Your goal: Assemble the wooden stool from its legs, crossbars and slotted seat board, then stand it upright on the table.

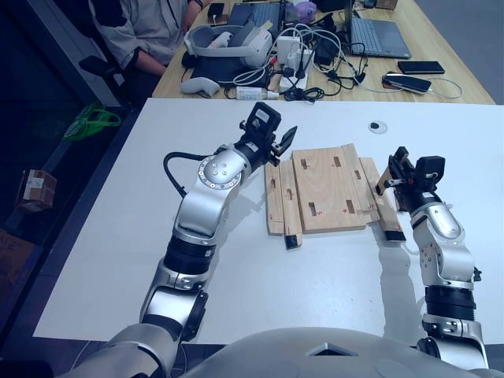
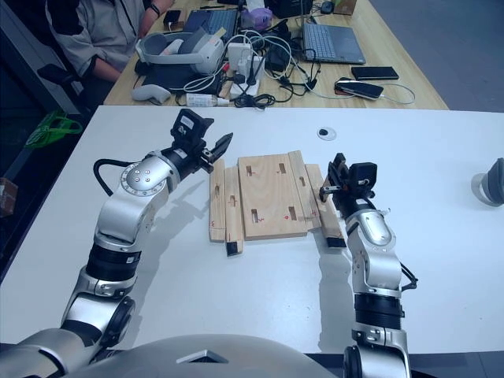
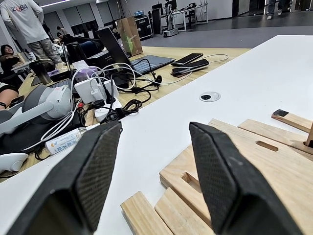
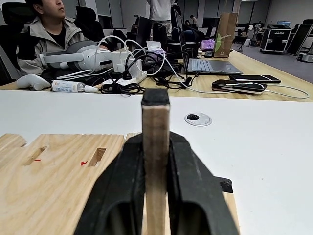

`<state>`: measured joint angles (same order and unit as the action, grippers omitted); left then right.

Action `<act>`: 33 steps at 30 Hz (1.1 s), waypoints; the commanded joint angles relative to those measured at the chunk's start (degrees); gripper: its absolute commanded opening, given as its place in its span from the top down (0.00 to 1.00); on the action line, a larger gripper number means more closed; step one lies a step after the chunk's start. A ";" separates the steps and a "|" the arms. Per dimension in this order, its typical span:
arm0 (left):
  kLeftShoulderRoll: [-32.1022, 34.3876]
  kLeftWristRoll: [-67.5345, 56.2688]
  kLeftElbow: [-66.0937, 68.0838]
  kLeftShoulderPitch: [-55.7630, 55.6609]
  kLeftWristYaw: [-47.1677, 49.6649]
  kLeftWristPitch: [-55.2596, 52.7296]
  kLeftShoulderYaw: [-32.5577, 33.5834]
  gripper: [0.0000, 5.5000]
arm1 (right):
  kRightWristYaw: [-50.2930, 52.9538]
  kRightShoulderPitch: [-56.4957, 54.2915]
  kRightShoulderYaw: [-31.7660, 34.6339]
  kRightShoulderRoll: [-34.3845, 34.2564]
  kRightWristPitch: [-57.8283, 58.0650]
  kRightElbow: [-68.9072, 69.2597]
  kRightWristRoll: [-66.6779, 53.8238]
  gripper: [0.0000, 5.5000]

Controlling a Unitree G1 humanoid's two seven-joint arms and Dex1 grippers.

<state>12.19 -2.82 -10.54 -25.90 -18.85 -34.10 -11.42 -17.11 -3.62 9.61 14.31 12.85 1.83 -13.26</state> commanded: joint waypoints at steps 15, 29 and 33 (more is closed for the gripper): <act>-0.26 1.12 0.79 -0.74 -0.25 2.11 -0.08 0.54 | -0.06 8.86 1.31 1.87 1.86 0.31 0.23 0.93; -0.06 1.51 0.54 -0.89 -0.87 1.83 -0.09 0.54 | 3.05 0.86 3.89 3.56 0.16 4.64 -1.15 0.67; 0.11 1.20 -0.04 -0.65 -0.96 1.34 0.31 0.54 | 5.70 -9.44 8.69 7.52 8.06 11.53 -5.65 0.66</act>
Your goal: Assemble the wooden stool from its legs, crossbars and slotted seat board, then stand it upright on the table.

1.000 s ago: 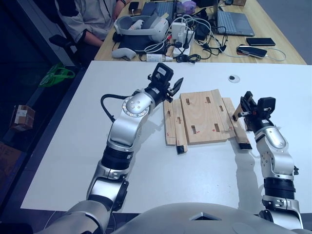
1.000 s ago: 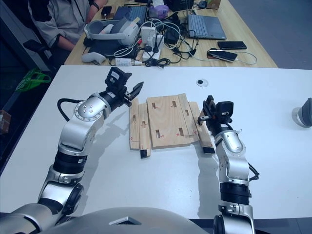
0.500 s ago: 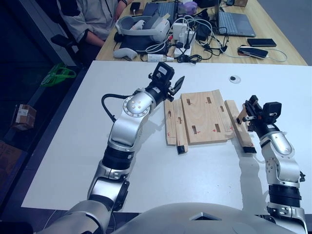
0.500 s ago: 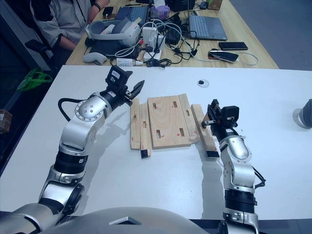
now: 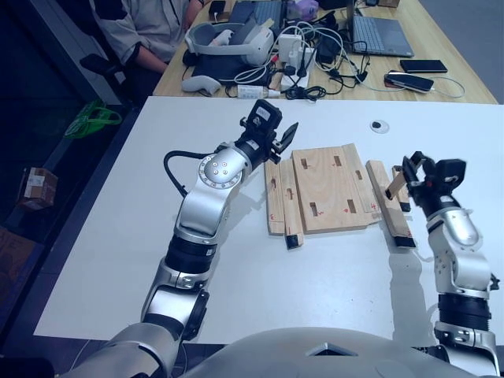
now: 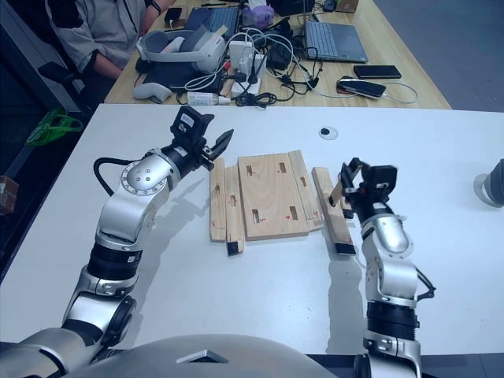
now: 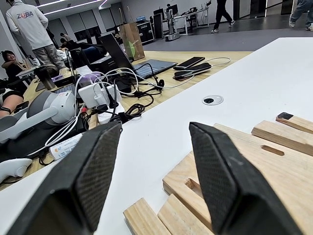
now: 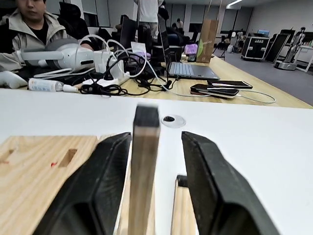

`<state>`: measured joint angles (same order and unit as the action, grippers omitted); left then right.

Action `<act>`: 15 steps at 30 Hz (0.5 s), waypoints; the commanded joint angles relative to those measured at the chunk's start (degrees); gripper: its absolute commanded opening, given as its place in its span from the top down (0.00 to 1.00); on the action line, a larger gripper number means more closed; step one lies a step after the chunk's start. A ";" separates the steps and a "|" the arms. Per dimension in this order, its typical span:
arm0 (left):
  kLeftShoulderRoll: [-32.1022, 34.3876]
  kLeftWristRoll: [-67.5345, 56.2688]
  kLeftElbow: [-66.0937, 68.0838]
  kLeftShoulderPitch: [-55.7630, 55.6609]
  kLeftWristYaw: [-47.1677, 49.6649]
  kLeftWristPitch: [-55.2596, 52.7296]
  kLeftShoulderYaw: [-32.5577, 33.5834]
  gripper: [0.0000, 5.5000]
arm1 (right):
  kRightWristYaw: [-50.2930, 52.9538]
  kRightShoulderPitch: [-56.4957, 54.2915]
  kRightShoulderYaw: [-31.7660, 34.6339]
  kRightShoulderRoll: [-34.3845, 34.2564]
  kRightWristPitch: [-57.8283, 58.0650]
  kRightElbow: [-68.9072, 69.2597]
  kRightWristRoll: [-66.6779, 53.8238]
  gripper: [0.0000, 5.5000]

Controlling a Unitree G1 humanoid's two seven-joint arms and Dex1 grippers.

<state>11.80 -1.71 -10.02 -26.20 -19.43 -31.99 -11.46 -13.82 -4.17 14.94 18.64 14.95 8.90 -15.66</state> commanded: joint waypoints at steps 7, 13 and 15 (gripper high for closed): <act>-0.33 -0.47 -0.85 -0.35 -0.12 -1.68 0.43 0.54 | 12.78 -36.64 8.02 5.77 18.05 0.84 -8.60 0.66; -0.07 -0.34 -0.90 -0.15 -0.20 -1.99 0.60 0.54 | 14.55 -36.09 6.75 2.49 23.94 5.09 -11.76 0.66; -0.14 -0.28 -0.88 -0.07 -0.08 -1.98 0.58 0.54 | 15.25 -35.49 6.67 1.56 25.27 6.68 -12.43 0.66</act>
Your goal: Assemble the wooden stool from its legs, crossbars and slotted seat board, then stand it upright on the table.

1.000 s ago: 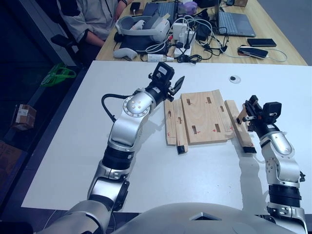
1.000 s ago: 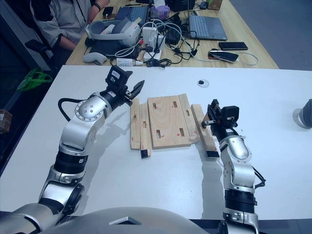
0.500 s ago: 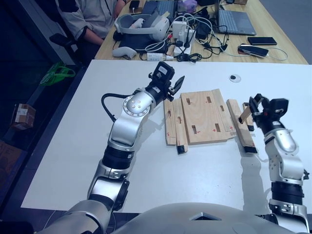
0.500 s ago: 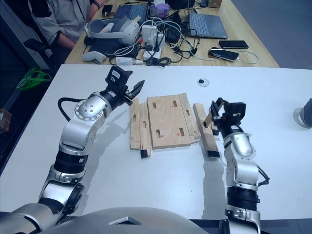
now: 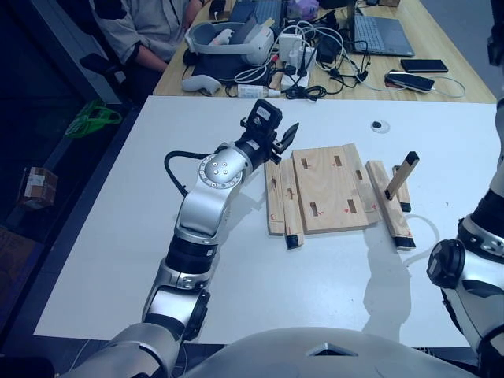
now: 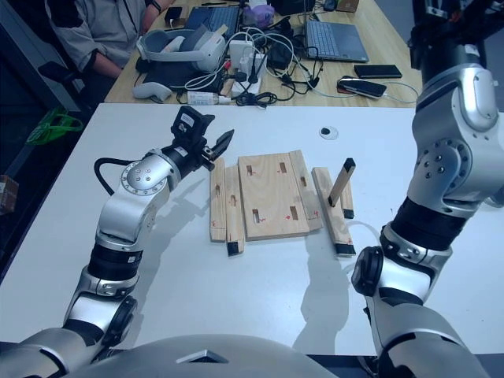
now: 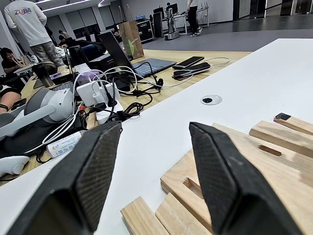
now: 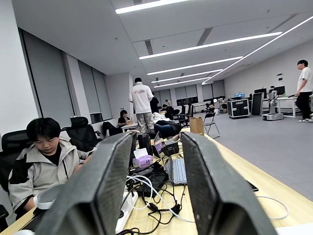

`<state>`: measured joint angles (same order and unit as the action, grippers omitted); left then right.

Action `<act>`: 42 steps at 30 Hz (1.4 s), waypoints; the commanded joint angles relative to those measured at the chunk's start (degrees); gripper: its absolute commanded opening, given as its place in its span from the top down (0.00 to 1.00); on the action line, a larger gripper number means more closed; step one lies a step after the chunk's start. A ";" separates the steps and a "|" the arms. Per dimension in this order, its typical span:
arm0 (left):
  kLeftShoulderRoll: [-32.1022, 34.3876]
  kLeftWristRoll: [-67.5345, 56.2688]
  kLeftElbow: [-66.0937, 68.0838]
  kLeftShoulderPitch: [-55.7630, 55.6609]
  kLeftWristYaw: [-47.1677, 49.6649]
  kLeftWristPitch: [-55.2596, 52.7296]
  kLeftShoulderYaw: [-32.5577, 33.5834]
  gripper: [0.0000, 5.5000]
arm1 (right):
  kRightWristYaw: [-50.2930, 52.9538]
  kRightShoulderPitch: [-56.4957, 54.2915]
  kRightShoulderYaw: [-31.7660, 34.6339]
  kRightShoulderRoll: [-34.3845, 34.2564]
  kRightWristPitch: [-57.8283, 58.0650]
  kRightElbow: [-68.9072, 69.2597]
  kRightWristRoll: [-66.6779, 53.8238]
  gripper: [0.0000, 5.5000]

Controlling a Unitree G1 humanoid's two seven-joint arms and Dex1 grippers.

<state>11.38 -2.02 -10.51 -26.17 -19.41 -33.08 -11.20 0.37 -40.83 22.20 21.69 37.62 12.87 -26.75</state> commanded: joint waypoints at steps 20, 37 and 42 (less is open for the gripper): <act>-1.97 0.24 1.08 -0.37 1.54 0.70 0.47 0.54 | -6.34 26.42 -12.65 -1.82 8.57 -0.06 6.52 0.66; -3.12 0.26 2.07 -0.84 1.76 1.08 0.37 0.54 | -5.02 -4.33 -7.79 -1.42 1.74 -22.61 8.31 0.66; -3.55 0.30 2.75 -0.71 2.05 1.24 0.29 0.54 | -11.28 17.34 -15.25 -0.10 15.76 -22.06 8.68 0.66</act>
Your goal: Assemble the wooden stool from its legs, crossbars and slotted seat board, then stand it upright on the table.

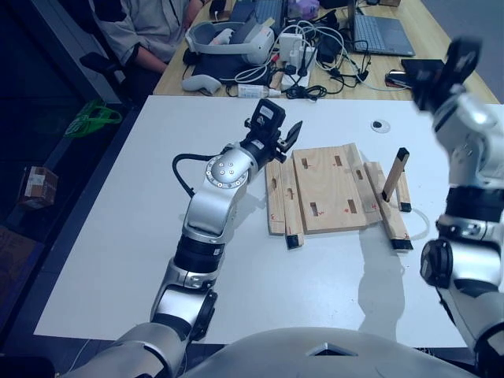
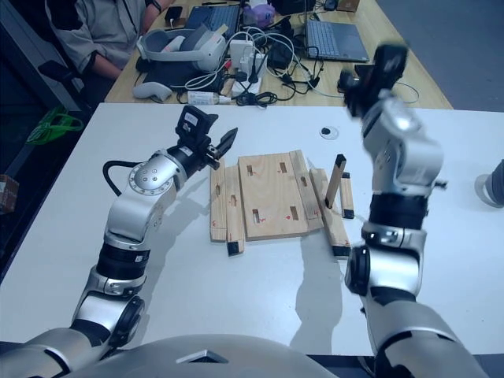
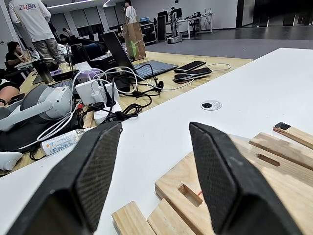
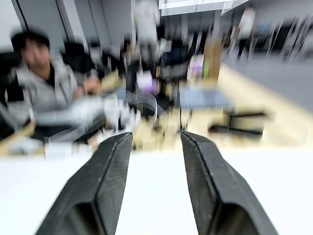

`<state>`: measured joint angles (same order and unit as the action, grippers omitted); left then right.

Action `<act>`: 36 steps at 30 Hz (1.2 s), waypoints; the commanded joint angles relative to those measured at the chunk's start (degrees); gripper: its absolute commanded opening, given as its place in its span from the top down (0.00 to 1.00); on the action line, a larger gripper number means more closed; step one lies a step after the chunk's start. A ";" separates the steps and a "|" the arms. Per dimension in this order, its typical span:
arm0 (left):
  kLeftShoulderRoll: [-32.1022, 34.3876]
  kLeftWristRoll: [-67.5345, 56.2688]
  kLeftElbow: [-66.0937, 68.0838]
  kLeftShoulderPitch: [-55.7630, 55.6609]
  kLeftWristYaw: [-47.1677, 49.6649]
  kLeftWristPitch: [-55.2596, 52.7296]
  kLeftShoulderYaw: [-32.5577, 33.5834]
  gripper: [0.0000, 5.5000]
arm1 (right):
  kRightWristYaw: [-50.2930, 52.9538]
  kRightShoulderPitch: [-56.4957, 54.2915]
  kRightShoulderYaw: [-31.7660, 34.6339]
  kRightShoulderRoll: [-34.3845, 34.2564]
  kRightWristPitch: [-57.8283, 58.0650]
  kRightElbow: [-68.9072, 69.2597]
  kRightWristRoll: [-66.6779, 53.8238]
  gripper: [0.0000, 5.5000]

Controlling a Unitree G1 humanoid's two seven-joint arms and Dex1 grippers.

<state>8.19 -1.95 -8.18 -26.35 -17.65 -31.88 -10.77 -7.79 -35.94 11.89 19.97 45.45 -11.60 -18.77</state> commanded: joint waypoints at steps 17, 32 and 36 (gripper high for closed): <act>-0.54 0.38 -0.04 -0.65 0.67 0.23 0.27 0.54 | -4.62 10.13 8.29 0.52 -1.23 23.81 -8.63 0.66; -0.28 0.26 -0.21 -0.01 1.26 0.44 1.35 0.54 | -12.70 38.78 7.87 13.92 18.32 42.95 -31.68 0.66; -0.53 0.43 0.12 -0.16 1.39 0.88 0.90 0.54 | -1.16 39.89 11.26 11.67 0.51 28.26 -12.38 0.66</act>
<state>7.81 -1.83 -8.22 -26.26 -16.48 -31.39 -9.68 -13.23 3.52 21.24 32.29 51.91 21.70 -37.53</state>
